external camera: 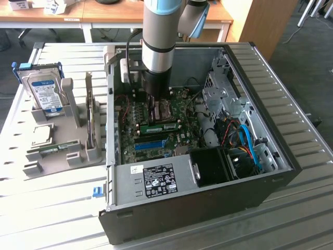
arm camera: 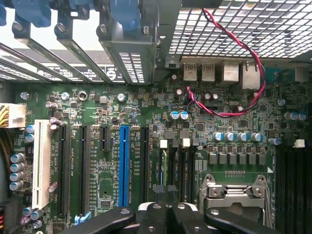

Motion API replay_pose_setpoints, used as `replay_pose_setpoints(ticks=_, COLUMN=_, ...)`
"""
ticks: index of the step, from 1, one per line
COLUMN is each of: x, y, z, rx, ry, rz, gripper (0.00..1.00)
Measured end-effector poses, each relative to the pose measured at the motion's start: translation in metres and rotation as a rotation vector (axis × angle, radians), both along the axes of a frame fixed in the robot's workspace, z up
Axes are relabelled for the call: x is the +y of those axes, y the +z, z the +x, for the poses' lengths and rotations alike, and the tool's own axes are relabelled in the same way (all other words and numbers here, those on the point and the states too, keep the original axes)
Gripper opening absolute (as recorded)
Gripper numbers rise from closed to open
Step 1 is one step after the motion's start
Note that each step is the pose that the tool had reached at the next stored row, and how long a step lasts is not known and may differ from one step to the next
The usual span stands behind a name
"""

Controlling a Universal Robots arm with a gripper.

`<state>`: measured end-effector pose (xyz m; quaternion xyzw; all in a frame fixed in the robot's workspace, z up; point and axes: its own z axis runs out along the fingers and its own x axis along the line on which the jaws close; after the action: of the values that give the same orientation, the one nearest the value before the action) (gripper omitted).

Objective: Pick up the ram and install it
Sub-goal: 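Press down the ram until it locks into place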

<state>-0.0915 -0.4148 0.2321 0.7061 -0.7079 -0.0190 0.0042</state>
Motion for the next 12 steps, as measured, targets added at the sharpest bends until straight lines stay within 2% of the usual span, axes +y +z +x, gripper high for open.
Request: replay_pose_setpoints(ticks=12, x=0.0000, y=-0.0026, z=0.0000, rx=0.0002, ry=0.000, rz=-0.0002, gripper=0.11)
